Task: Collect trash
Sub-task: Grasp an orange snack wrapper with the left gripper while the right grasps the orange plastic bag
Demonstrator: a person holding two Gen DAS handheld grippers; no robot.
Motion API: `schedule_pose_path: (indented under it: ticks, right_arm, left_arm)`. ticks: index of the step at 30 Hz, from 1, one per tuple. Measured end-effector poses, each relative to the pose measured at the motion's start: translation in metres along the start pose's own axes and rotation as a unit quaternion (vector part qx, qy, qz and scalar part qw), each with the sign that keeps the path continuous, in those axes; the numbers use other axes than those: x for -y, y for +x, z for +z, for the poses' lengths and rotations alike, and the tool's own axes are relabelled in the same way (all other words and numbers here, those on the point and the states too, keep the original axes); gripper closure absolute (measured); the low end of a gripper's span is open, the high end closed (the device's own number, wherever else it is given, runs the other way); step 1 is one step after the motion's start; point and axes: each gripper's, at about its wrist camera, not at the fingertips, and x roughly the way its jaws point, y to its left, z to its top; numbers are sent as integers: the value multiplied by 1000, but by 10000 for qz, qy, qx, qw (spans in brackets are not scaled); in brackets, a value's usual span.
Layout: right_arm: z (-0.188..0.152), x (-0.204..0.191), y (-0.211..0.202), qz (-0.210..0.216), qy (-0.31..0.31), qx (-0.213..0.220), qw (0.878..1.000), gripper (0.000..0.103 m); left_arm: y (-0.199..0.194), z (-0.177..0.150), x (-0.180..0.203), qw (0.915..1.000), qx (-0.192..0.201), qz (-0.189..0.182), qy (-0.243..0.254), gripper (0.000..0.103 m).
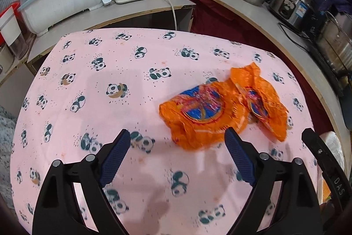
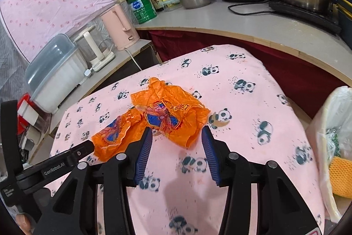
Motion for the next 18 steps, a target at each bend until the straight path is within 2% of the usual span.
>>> schedule_pose_path:
  ticks: [11,15,17,18]
  right_arm:
    - [16,10,72,-197,88,-209,9995,51]
    - [17,10,81,-235,54,-191,9995,48]
    - [17,10,84,-273,35,-189,9994,48]
    - [17,9,84,-287,18,-193,9994,50]
  left_arm:
    - [70,22,3,9994,-339,18,-24,18]
    - [75,22,17,9997,-178,37,186,16]
    - [75,22,23,9996,-146,-5,250,19]
    - [74,20,26,9995,-114,-8,299,25]
